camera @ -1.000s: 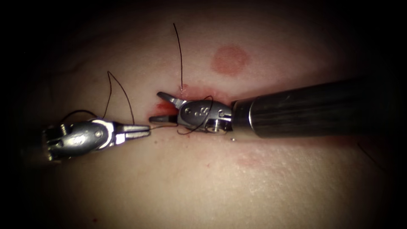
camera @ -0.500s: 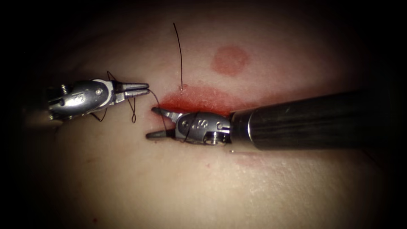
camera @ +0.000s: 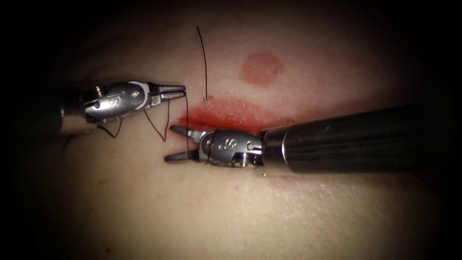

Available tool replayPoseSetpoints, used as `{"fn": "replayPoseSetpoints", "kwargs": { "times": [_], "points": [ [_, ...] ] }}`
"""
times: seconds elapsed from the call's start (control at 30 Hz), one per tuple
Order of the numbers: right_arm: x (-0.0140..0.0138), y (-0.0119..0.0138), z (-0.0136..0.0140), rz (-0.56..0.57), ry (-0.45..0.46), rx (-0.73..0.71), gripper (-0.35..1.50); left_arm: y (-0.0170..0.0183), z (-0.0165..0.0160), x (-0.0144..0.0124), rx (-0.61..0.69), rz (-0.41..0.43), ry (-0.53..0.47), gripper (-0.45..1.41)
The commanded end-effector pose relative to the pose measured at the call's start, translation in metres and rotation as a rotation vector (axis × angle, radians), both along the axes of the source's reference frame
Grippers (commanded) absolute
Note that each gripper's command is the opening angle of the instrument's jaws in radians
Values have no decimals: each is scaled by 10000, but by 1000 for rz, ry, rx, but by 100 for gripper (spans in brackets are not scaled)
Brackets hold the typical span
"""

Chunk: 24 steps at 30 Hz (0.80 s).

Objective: Wound Closure
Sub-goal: Use the left gripper to wrap the suture twice around the right gripper.

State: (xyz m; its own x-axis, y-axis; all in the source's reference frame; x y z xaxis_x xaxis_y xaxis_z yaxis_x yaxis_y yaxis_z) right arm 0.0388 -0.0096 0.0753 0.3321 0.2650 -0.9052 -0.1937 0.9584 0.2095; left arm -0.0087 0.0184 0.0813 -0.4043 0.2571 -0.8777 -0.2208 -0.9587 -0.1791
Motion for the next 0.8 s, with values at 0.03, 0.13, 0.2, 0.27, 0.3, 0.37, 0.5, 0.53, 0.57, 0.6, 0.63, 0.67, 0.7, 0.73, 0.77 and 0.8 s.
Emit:
{"fn": "replayPoseSetpoints", "kwargs": {
  "times": [0.03,0.13,0.2,0.27,0.3,0.37,0.5,0.53,0.57,0.6,0.63,0.67,0.7,0.73,0.77,0.8],
  "points": [
    [4,-1,0,11,19,-1,83,-2,11,-9,-1,6,-5,-35],
    [3,2,-12,21,64,-1,83,-4,18,-14,-3,14,2,-35],
    [2,3,-19,22,82,0,83,-5,24,-14,0,18,6,-35],
    [2,3,-26,14,96,2,81,-6,30,-13,3,22,8,-35],
    [2,2,-28,14,104,1,81,-6,32,-12,7,20,8,-35],
    [3,2,-32,13,113,1,81,-8,39,-12,8,22,11,-35],
    [3,9,-37,63,161,-13,81,-24,52,-18,22,25,3,-35],
    [3,11,-38,77,168,-16,81,-26,53,-19,21,29,-1,-35],
    [2,16,-40,100,178,-20,79,-31,54,-21,23,29,-5,-35],
    [2,16,-40,100,178,-20,79,-31,54,-21,23,29,-5,-35],
    [2,18,-41,108,182,-21,79,-33,55,-22,21,31,-7,-35],
    [1,20,-42,114,185,-21,79,-35,56,-23,26,33,-8,-35],
    [-1,24,-43,127,189,-22,79,-37,57,-23,25,33,-7,-35],
    [-6,29,-46,149,195,-24,79,-41,58,-24,28,34,-12,-35],
    [-10,33,-47,167,197,-26,79,-42,59,-24,28,36,-10,-35],
    [-16,38,-47,198,195,-30,79,-44,60,-24,31,34,-11,-35]
  ]
}}
